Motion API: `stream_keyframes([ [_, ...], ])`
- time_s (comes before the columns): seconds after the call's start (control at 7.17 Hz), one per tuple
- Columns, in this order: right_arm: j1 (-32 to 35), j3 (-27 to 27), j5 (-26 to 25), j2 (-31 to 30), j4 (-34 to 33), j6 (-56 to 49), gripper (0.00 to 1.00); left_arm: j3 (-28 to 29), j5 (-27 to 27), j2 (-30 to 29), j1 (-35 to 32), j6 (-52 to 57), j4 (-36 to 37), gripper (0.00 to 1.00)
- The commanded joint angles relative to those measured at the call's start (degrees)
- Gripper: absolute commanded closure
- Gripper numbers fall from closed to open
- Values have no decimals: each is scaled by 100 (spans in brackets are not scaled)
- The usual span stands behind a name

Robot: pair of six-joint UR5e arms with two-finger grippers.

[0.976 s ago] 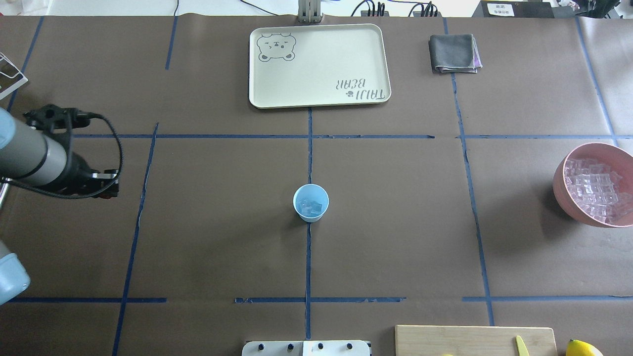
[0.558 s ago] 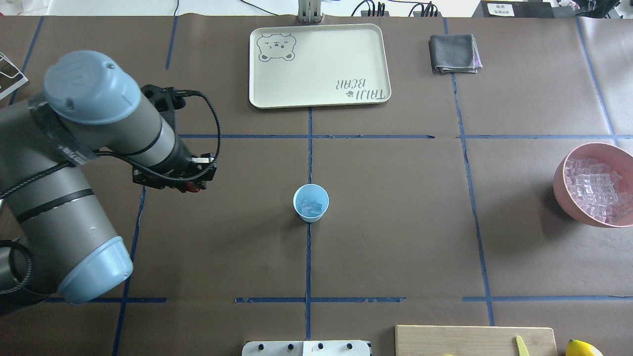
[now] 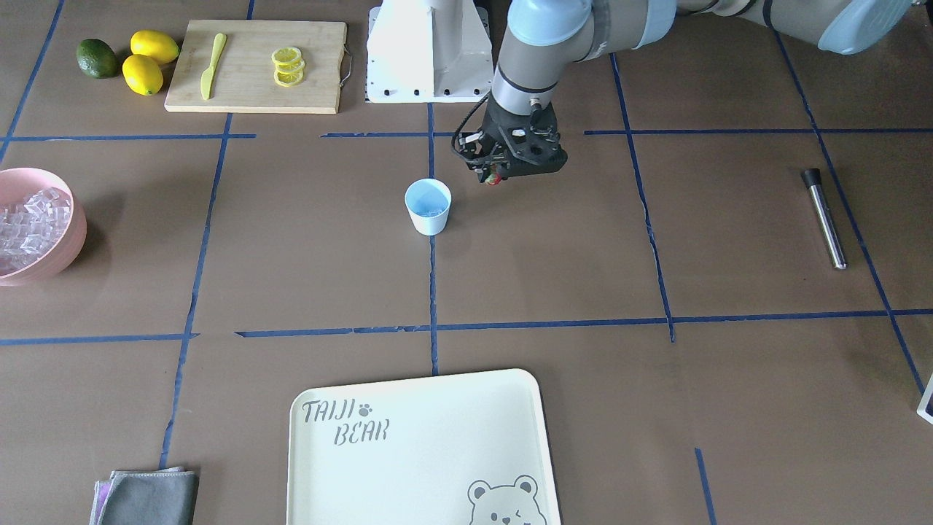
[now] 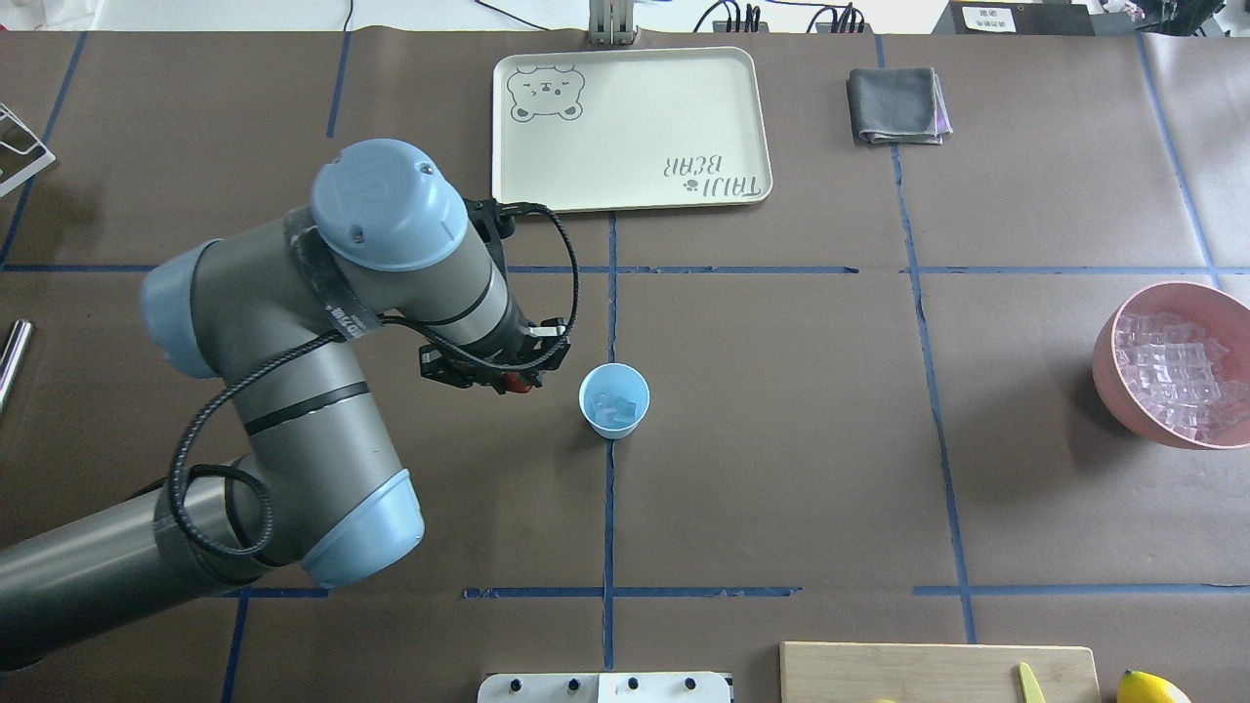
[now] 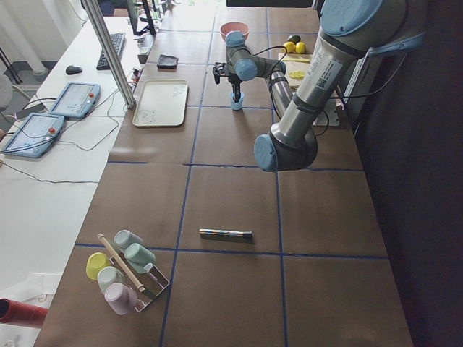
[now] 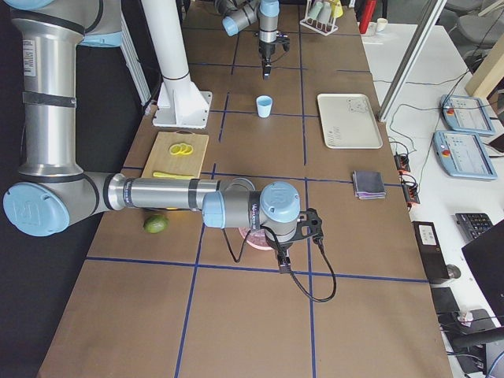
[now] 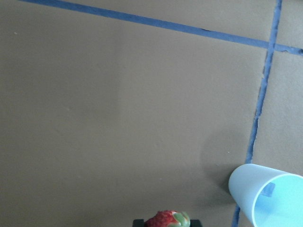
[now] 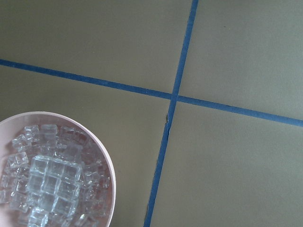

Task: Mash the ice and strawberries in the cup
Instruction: 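Carry the strawberry with the left gripper over the light-blue cup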

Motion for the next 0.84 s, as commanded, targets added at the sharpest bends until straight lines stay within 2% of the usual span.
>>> stream_keyframes([
  [0.0, 1, -12, 10, 6, -7, 2, 1, 533, 11, -519, 249, -182, -129, 100],
  [0.42, 27, 14, 19, 6, 2, 2, 1, 1077, 20, -713, 259, -183, -638, 100],
  [0.7, 53, 31, 19, -2, 2, 2, 1, 1167, 20, -757, 259, -191, -719, 99],
])
